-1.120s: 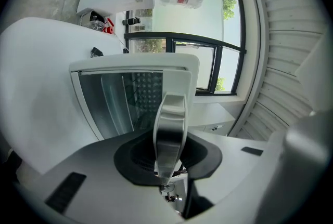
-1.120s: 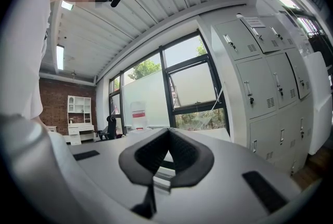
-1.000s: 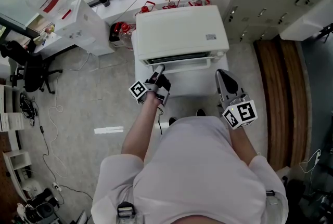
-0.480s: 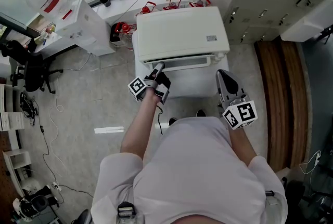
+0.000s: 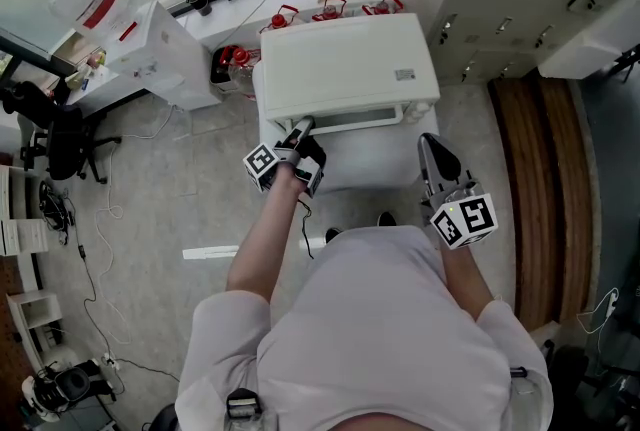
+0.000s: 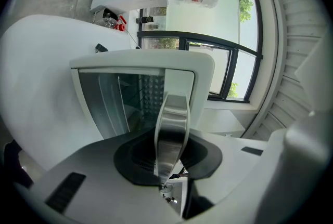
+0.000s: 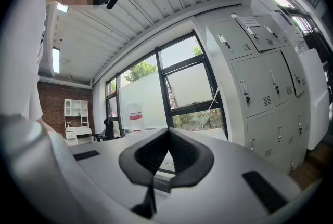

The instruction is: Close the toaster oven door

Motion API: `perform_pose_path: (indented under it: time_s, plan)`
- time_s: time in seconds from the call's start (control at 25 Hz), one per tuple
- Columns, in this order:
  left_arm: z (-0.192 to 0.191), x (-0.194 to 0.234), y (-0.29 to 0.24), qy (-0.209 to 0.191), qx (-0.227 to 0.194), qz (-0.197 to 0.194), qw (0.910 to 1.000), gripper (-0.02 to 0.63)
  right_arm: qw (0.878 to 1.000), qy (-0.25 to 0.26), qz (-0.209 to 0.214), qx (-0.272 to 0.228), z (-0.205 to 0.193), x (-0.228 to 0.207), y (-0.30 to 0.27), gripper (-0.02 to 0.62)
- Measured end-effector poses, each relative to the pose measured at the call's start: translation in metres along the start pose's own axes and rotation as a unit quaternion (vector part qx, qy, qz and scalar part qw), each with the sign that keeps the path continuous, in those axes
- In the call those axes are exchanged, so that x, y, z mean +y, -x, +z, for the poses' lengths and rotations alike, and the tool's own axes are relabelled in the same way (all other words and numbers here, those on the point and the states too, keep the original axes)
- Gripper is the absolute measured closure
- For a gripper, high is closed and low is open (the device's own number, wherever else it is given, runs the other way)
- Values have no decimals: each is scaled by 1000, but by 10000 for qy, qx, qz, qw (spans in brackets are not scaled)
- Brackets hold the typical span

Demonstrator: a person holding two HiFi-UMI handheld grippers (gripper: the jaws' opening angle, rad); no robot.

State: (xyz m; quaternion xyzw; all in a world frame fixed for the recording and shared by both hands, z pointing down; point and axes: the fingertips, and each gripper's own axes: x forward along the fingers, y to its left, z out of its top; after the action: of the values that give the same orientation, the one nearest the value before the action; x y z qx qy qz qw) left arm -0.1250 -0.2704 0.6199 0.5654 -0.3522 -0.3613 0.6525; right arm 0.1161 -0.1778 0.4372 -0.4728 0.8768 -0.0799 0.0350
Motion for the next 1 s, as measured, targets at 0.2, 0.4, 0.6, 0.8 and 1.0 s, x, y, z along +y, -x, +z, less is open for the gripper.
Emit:
perform_pose_path:
  time_s: [0.2,0.4,0.6,0.8,1.0]
  plan:
    - [0,-3,0,85,-10,13,10000,512,10000,-29,-49,-29,3,-2,0,588]
    - [1,1,1,134,-31,135,9998,512,10000,-52,-28,-27,1,-1,0,588]
    - [1,3,2,-15,-13,357,9994,484,9999,-107,-15,-34,0,-1,1,588]
    - [0,6,4,-113,-77,563,9983,461,9998,-205,-18,-67,0,-4,2,588]
    - [-2,7,6,-19,-29,717,9974,384,9998,-200,-1,-81,1,-3,4,588]
